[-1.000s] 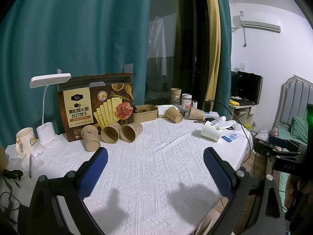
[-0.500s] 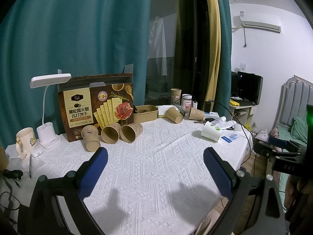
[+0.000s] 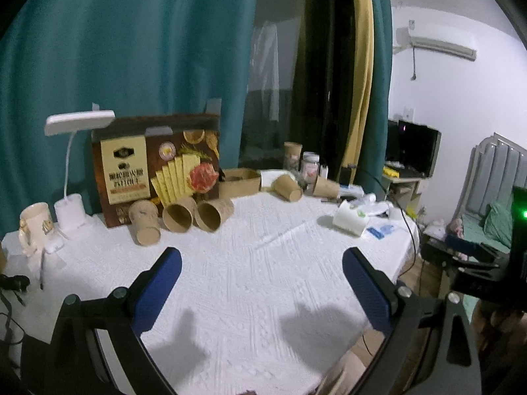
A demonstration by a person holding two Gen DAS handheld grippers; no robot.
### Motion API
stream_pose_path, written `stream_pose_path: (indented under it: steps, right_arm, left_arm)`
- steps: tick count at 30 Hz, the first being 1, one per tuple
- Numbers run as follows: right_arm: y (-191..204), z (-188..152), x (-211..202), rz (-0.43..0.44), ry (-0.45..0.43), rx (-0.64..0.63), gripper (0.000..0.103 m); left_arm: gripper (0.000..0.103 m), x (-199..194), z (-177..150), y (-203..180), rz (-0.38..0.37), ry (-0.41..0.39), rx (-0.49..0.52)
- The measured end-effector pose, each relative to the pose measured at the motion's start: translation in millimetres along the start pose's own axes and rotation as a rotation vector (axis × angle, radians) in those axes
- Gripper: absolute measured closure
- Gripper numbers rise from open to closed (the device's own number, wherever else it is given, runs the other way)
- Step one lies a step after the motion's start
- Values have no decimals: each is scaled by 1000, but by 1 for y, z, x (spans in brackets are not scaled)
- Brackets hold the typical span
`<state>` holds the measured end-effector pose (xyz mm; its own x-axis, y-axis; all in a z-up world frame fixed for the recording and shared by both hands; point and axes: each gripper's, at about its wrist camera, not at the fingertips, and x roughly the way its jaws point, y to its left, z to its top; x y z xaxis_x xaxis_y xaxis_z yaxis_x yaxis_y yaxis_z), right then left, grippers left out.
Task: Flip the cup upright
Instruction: 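Reach the left tool to the lying white cup and grasp its body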
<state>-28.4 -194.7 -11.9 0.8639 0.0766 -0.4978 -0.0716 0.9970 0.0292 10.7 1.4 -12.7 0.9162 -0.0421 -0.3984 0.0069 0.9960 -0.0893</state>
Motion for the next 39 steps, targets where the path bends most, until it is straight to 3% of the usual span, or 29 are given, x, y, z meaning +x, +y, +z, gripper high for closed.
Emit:
stream_pose_path:
  steps: [8,17,25,33,39]
  right_arm:
    - [-45,-19,34,-115,49,47,17]
    - [-127,-31,74,-200,74,120,17]
    - [-184,-22,109,-222,79,173,17]
    - [-207,-22,130,-226,119,190,17]
    - [-219,-27,137,-232,141,222,17]
  left_arm:
    - [5,59,-6,-14,4,170,22]
    - [5,162,-7,-52,-146,378,-38]
    - [5,256,13,-117,-267,470,-91]
    - [5,346,35,-175,-350,507,-203]
    - [6,398,33,-195,-391,587,-296]
